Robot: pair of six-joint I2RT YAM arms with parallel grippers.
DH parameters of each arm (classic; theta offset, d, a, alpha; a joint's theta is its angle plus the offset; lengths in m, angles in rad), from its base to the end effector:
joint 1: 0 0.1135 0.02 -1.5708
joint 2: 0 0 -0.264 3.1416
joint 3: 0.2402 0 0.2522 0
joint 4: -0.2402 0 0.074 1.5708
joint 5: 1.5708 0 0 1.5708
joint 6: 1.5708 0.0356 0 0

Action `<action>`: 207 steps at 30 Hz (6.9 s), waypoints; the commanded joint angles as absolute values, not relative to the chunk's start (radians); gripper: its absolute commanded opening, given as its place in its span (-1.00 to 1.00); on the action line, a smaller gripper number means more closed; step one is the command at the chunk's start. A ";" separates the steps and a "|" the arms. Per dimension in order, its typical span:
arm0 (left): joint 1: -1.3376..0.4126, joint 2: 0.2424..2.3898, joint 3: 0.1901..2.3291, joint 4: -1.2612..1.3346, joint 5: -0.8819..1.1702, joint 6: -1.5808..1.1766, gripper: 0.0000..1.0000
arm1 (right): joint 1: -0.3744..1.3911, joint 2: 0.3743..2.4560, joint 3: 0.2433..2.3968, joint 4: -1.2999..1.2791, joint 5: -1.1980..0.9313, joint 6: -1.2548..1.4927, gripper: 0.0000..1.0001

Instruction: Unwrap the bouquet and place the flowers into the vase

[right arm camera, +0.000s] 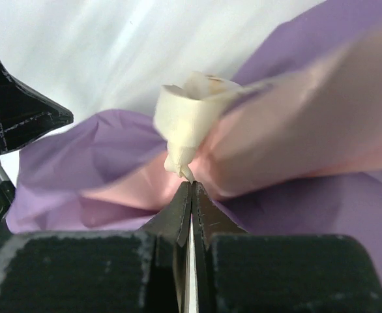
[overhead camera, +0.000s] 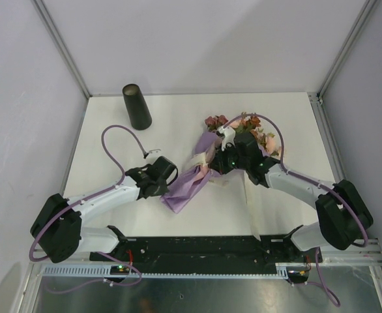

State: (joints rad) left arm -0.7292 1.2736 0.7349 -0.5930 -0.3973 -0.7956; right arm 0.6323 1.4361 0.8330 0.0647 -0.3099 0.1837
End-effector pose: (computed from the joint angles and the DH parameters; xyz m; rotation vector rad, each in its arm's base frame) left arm 0.1801 -0.1424 0.1951 -0.1996 2.5506 -0.0218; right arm 0.2460 0.1937 0.2303 -0.6731 2.0819 0.8033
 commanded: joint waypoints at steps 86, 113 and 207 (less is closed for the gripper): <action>-0.977 1.499 0.794 -0.280 -0.580 -0.453 -1.00 | 0.578 1.334 0.701 0.126 -0.255 0.494 -1.00; -0.957 1.511 0.804 -0.333 -0.557 -0.536 -1.00 | 0.361 0.992 0.685 -0.043 -0.100 0.499 -1.00; -0.858 1.091 1.086 -0.574 -0.375 -0.508 0.99 | -0.098 0.846 0.446 -0.305 -0.102 0.729 0.65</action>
State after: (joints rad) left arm -0.8612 1.1866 1.0237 -0.5106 -0.3038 -0.5732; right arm -0.1036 0.8150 0.4484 -0.4179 -0.1558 0.7921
